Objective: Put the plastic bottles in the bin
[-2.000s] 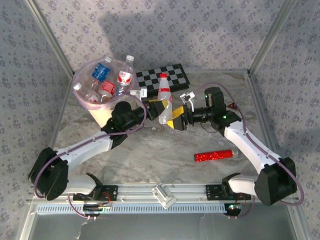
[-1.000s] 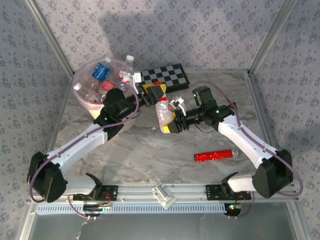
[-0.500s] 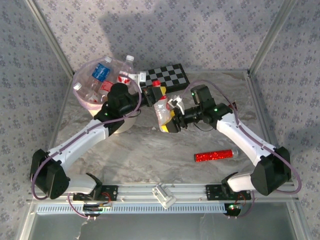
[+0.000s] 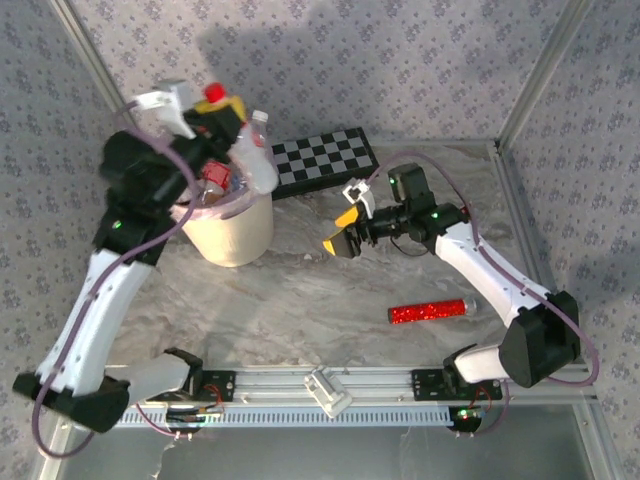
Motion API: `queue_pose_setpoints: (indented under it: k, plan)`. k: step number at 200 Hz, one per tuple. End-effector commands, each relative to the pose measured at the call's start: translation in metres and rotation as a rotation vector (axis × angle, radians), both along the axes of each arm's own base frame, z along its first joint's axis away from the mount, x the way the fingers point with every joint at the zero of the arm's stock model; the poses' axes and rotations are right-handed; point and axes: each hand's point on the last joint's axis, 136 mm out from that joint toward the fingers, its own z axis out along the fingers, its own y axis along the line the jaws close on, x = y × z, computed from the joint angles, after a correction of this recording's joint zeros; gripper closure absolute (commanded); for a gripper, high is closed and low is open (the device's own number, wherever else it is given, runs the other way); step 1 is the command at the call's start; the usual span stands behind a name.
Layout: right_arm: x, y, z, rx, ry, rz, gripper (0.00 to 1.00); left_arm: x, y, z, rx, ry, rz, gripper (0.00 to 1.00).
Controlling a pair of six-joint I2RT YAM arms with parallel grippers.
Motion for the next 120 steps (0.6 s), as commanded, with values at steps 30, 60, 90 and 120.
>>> queue_pose_setpoints:
  k: [30, 60, 90, 120]
  plan:
    - [0.006, -0.015, -0.019, -0.019, 0.071, -0.073, 0.00, -0.003, 0.091, 0.017, 0.292, -0.082, 0.519, 1.00]
    - [0.003, -0.017, -0.031, -0.029, 0.107, -0.081, 0.00, 0.040, 0.096, -0.014, 0.495, -0.006, 0.592, 1.00]
    - [-0.003, -0.021, -0.035, -0.044, 0.116, -0.086, 0.00, 0.083, 0.104, -0.043, 0.558, 0.064, 0.594, 1.00]
    - [-0.009, -0.026, -0.036, -0.058, 0.114, -0.092, 0.00, 0.115, 0.114, -0.065, 0.530, 0.124, 0.557, 1.00]
